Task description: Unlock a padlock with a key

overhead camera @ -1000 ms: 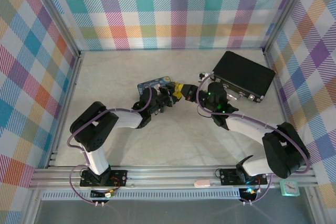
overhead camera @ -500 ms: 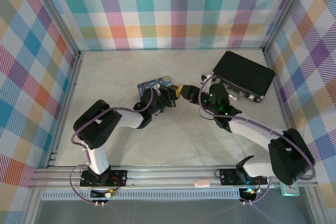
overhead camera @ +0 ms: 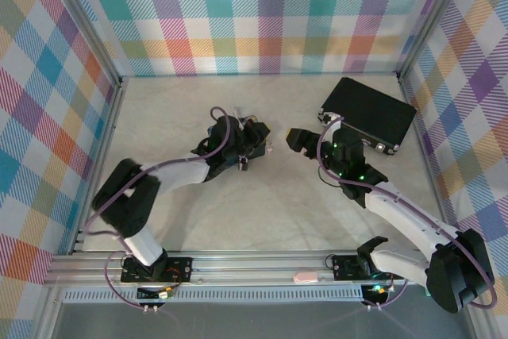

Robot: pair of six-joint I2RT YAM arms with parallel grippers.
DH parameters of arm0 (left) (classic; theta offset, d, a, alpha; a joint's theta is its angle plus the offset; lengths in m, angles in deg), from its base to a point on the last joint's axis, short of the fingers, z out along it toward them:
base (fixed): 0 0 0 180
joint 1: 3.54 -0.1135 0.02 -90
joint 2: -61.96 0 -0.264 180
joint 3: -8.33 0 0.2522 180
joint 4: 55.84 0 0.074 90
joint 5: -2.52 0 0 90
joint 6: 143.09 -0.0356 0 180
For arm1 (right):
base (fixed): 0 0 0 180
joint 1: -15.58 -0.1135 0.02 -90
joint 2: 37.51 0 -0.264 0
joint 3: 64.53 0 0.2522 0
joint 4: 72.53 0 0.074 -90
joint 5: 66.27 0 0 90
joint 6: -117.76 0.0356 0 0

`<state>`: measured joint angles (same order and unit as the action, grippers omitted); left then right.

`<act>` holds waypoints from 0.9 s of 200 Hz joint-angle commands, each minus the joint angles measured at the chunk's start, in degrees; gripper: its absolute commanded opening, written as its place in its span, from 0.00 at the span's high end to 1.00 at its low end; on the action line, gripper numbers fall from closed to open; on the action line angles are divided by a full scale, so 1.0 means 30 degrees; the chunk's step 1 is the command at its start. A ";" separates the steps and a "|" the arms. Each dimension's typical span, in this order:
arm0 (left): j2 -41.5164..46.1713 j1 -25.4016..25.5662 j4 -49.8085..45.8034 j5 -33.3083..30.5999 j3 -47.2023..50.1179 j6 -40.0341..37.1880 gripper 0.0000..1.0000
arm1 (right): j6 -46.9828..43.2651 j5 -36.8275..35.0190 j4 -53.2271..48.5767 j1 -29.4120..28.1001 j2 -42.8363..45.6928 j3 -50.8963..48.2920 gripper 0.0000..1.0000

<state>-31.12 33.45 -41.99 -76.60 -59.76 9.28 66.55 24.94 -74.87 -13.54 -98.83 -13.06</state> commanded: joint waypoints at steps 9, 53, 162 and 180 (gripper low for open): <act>0.2695 0.0223 -0.4761 -0.0832 -0.0927 -0.8541 1.00 | -0.1072 0.2120 -0.0059 0.0346 -0.0101 0.0211 0.18; 0.4609 0.0237 -0.5391 -0.0788 -0.0416 -1.2922 1.00 | -0.1037 0.8129 0.3796 0.0508 -0.1527 0.0523 0.32; 0.4491 -0.0323 0.3316 -0.0035 0.2405 -0.8743 1.00 | 0.1968 1.2657 1.3496 -0.0105 -0.6040 0.0392 0.54; 0.4275 -0.0323 0.4681 -0.0578 0.2969 -0.7657 1.00 | 0.2148 1.2320 1.4524 -0.0234 -0.6216 0.0131 0.54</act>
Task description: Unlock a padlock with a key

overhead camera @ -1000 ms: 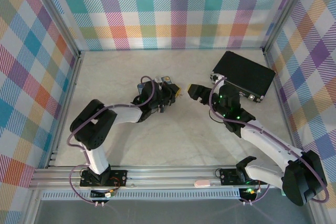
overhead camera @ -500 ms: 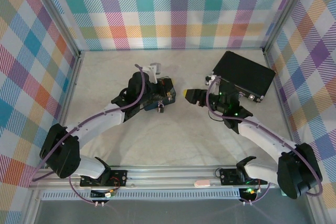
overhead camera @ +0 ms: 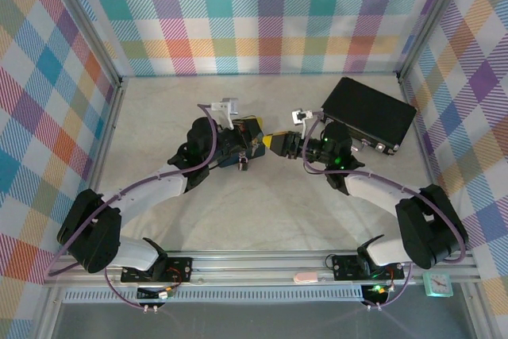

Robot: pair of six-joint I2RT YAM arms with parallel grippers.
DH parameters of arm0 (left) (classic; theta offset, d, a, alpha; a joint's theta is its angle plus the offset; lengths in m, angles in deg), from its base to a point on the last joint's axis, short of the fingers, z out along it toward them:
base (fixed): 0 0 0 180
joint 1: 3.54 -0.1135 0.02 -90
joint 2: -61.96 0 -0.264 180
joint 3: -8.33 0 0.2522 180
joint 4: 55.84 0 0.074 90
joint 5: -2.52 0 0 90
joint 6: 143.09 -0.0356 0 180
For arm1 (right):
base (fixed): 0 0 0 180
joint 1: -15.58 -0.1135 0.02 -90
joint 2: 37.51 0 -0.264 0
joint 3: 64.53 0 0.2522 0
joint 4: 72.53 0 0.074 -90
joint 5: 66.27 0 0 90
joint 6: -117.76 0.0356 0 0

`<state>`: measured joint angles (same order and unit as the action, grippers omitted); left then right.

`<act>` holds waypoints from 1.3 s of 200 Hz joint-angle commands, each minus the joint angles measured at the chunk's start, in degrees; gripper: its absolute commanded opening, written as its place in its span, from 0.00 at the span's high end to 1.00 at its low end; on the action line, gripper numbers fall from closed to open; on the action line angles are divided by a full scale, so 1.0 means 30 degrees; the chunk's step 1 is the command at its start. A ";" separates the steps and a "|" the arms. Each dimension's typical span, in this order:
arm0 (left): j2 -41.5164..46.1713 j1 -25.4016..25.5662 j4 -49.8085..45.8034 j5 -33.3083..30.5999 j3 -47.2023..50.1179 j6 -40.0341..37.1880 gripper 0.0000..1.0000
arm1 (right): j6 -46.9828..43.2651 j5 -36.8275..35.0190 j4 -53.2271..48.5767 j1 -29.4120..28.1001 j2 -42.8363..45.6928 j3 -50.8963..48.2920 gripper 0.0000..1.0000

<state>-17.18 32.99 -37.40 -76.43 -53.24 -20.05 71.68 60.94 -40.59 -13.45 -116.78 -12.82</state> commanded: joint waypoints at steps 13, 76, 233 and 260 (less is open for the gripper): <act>-0.0509 -0.0167 0.3877 -0.0797 0.1067 0.2640 1.00 | 0.0690 0.0323 0.3748 -0.0394 -0.0503 0.0010 0.54; -0.0731 -0.0166 0.5546 -0.0787 0.1539 0.3749 1.00 | 0.0392 -0.0530 0.4598 -0.0926 -0.2271 0.0120 0.55; 0.0591 -0.1615 0.5028 0.0107 0.2406 0.5469 0.15 | -0.5212 -0.0246 -0.2194 -0.1362 -0.0386 0.1274 1.00; 0.0785 -0.2425 0.4311 0.2647 0.2165 0.5075 0.16 | -0.7773 -0.0861 -0.6079 -0.1337 0.0978 0.1606 1.00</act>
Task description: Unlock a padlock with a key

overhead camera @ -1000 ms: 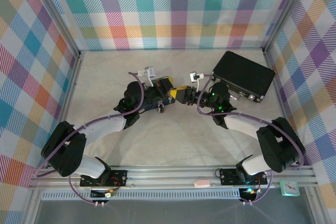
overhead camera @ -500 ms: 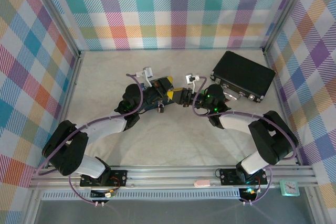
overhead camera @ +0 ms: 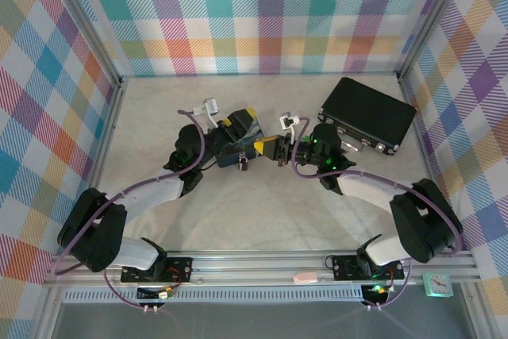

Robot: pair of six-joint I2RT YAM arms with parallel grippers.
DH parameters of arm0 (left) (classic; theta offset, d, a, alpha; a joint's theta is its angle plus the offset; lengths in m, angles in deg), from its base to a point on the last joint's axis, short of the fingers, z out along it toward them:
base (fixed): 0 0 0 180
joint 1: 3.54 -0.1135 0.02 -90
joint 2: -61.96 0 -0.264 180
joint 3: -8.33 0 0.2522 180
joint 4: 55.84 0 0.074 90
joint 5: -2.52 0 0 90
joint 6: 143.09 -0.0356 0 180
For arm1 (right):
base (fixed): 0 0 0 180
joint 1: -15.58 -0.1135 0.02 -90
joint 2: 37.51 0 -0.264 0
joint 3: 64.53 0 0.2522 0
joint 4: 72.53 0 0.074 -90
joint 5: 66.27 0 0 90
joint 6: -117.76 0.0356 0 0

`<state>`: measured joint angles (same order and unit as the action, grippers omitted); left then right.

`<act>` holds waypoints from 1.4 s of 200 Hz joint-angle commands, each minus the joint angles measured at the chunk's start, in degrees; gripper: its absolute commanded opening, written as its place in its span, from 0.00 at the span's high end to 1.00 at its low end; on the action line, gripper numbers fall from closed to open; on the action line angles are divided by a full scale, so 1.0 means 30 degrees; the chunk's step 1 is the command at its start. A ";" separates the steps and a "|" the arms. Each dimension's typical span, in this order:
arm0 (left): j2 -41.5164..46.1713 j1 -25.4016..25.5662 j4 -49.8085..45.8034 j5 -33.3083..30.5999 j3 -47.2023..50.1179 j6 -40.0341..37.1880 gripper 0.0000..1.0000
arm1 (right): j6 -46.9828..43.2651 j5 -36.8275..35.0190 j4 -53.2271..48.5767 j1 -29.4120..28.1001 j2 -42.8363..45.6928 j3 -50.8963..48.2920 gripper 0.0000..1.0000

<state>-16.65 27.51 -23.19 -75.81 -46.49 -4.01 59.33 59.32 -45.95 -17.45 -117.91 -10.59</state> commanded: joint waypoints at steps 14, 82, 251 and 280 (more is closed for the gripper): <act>0.0451 -0.0791 -0.0361 0.4165 -0.0322 -0.0571 0.21 | -0.4435 -0.0366 -0.5528 -0.0003 0.1738 0.1081 1.00; -0.0784 -0.0546 0.0872 0.9296 -0.1156 -0.0737 0.42 | -0.4804 0.0313 -0.6820 0.0325 0.1895 0.1776 1.00; -0.0832 0.0139 -0.0929 0.8602 -0.1197 -0.1792 1.00 | -0.1345 0.1178 -0.4251 0.1260 0.0922 0.1660 0.94; -0.0851 0.0139 -0.1113 0.6682 -0.0790 -0.1199 1.00 | 0.0238 0.0592 -0.2138 0.1403 0.1394 0.0500 0.66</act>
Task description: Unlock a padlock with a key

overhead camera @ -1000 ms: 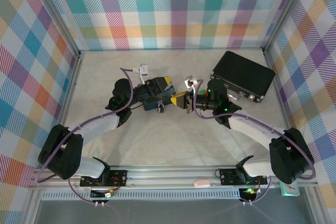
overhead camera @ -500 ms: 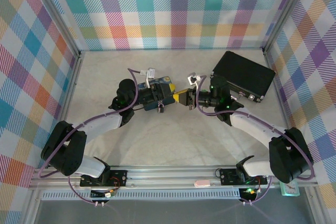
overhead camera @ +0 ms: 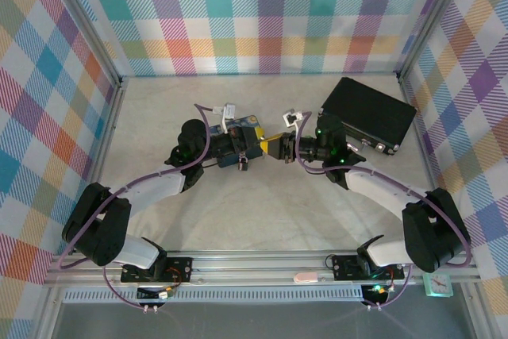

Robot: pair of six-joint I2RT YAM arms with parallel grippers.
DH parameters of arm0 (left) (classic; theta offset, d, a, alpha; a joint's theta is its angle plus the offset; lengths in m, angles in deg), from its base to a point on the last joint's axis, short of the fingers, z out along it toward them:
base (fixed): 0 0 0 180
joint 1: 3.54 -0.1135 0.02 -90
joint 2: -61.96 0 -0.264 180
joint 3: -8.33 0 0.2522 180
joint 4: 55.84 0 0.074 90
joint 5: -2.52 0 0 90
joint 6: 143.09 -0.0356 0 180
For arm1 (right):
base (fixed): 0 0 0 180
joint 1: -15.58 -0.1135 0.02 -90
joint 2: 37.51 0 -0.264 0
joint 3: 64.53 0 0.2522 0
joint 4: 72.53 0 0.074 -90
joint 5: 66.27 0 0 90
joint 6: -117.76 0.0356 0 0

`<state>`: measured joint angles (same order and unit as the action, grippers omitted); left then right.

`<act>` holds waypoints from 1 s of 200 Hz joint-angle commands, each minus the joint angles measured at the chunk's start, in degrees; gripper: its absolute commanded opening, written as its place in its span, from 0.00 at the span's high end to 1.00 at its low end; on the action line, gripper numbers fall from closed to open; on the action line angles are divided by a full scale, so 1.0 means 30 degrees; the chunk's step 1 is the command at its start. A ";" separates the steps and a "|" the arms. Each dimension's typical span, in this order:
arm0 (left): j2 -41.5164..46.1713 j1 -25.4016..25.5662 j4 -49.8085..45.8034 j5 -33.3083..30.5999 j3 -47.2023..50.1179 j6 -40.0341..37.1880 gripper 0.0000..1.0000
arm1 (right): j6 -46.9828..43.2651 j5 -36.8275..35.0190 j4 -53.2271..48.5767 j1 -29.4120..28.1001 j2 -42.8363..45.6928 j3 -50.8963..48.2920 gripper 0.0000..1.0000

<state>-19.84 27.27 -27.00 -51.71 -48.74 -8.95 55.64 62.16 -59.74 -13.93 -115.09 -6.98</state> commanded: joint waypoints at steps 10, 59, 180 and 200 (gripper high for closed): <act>0.0083 0.0219 0.0759 -0.1749 0.0171 0.0904 1.00 | 0.2011 -0.0627 0.3346 0.0266 0.0597 -0.1173 0.62; -0.0622 0.0248 0.3324 -0.2244 0.0612 0.2642 1.00 | 0.3935 -0.0885 0.6644 0.0283 -0.0355 -0.2142 0.60; -0.0598 0.0455 0.3611 -0.2797 0.0987 0.3058 0.97 | 0.5459 -0.0361 0.9147 0.0288 -0.2560 -0.1657 1.00; 0.0009 0.0180 0.1059 -0.3939 0.1148 0.2148 0.55 | 0.4407 -0.0891 0.7067 0.0303 -0.2295 -0.1613 1.00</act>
<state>-21.92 28.29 -18.84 -60.10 -46.47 -0.53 72.16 60.81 -35.00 -13.23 -122.68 -12.64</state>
